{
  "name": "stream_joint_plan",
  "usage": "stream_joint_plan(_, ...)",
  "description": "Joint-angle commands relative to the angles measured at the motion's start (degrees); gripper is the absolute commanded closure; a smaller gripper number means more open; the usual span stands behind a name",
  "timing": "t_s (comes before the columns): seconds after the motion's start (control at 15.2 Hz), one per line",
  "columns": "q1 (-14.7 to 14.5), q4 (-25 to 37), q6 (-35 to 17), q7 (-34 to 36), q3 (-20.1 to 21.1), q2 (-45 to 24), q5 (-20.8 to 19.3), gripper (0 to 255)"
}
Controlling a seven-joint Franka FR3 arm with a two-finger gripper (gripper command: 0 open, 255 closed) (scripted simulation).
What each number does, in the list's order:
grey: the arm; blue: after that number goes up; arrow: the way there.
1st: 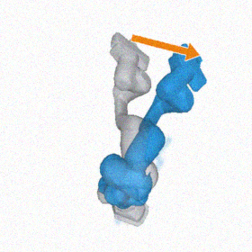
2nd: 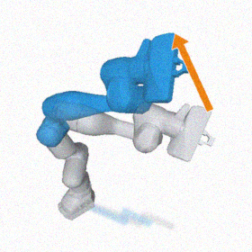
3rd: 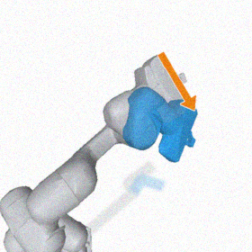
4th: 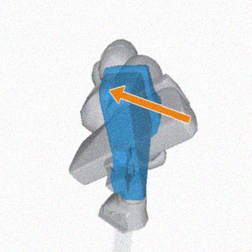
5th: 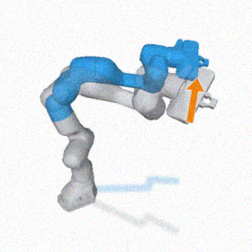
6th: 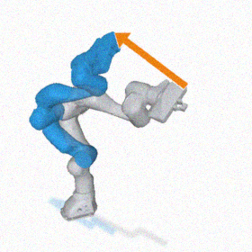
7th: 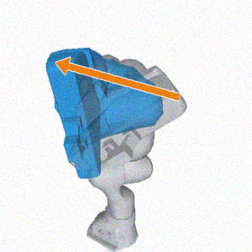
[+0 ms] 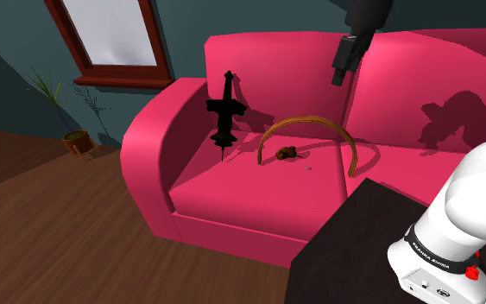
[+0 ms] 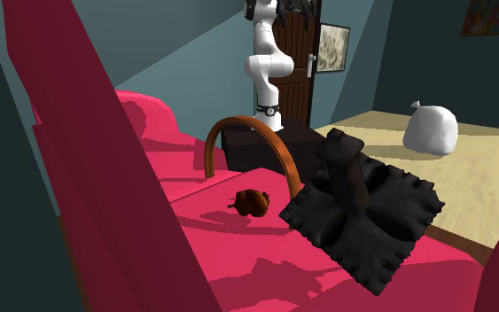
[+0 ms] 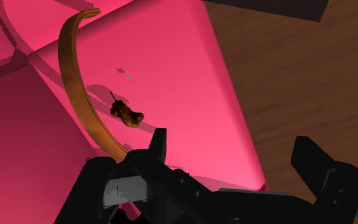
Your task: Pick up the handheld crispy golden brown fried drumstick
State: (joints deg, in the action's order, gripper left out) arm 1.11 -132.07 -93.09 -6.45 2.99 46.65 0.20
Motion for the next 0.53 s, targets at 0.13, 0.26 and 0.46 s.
stream_joint_plan(0.13, -0.13, -3.51, -3.91, -2.52, -1.21, -0.06, -1.09, 0)
stream_joint_plan(0.26, -0.18, -6.71, -7.94, -5.00, -2.47, -0.52, -2.20, 0)
stream_joint_plan(0.46, -0.17, -10.91, -14.23, -8.66, -4.47, -2.00, -3.92, 0)
